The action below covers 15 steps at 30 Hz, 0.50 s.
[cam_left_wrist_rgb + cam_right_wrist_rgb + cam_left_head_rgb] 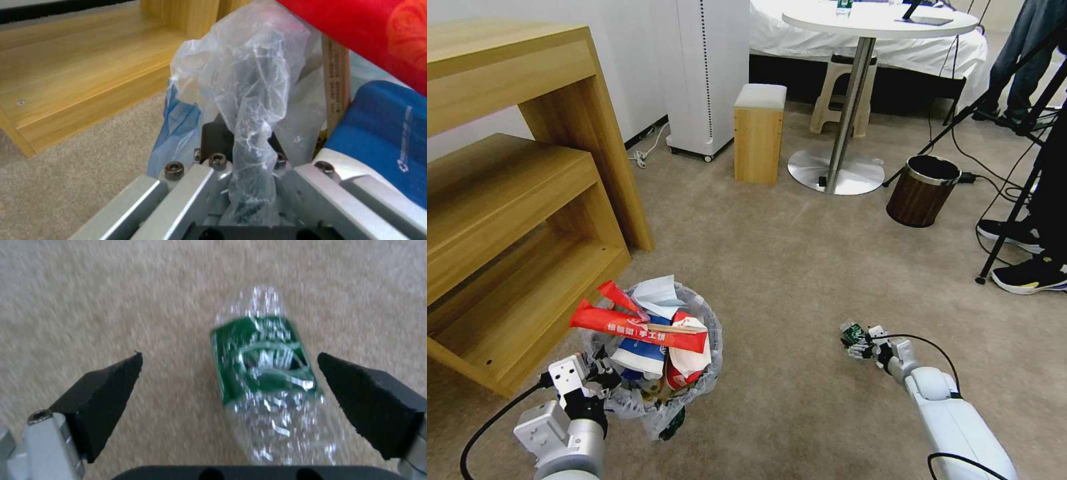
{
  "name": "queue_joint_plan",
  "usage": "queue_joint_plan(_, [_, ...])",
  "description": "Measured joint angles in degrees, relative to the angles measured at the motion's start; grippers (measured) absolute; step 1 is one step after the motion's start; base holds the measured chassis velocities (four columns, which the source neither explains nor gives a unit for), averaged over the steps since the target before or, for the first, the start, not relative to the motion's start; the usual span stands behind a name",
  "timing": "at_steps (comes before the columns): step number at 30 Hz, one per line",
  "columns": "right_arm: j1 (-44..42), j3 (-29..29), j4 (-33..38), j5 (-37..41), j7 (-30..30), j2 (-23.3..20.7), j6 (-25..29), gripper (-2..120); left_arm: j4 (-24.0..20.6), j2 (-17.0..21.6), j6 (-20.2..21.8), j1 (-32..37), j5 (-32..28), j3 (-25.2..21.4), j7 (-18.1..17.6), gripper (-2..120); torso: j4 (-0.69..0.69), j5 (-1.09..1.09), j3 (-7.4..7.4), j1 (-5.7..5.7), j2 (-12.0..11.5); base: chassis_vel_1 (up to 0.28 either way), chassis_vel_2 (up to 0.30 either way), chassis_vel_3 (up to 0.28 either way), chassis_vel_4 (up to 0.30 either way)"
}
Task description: Pick up the trash bin and place the garbage on the floor into it.
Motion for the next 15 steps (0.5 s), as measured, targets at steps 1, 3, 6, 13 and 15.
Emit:
queue_joint_plan(1, [-0.15, 0.06, 0.10, -1.08, 0.17, -0.01, -0.61, 100, 0.04, -0.01, 0.00, -0.06, -0.04, 0.02, 0.00, 0, 0.00, 0.00, 0.00, 0.00, 0.00, 0.000, 0.000, 0.000, 0.000])
queue_joint_plan(3, [-0.32, 0.27, 0.12, -2.41, 0.29, -0.10, -1.22, 100, 0.11, -0.01, 0.00, -0.12, -0.10, 0.06, 0.00, 0, 0.00, 0.00, 0.00, 0.00, 0.00, 0.000, 0.000, 0.000, 0.000])
queue_joint_plan(6, [-0.52, 0.84, -0.23, -4.16, 1.01, -0.52, -2.52, 93, 0.15, -0.01, 0.00, -0.18, -0.14, 0.14, 0.00, 0, 0.00, 0.00, 0.00, 0.00, 0.00, 0.000, 0.000, 0.000, 0.000])
queue_joint_plan(13, [-0.42, 1.90, -1.91, -5.08, 1.99, -0.60, -2.72, 70, 0.11, -0.01, 0.01, -0.14, -0.16, 0.38, 0.01, 0, 0.00, 0.01, 0.00, 0.00, 0.00, 0.000, 0.000, 0.000, 0.000])
queue_joint_plan(15, [-0.42, 2.09, -2.13, -5.30, 2.00, -0.65, -2.71, 64, 0.07, 0.02, 0.01, -0.08, -0.16, 0.38, 0.01, 0, 0.00, 0.01, 0.00, 0.00, 0.00, 0.000, 0.000, 0.000, 0.000])
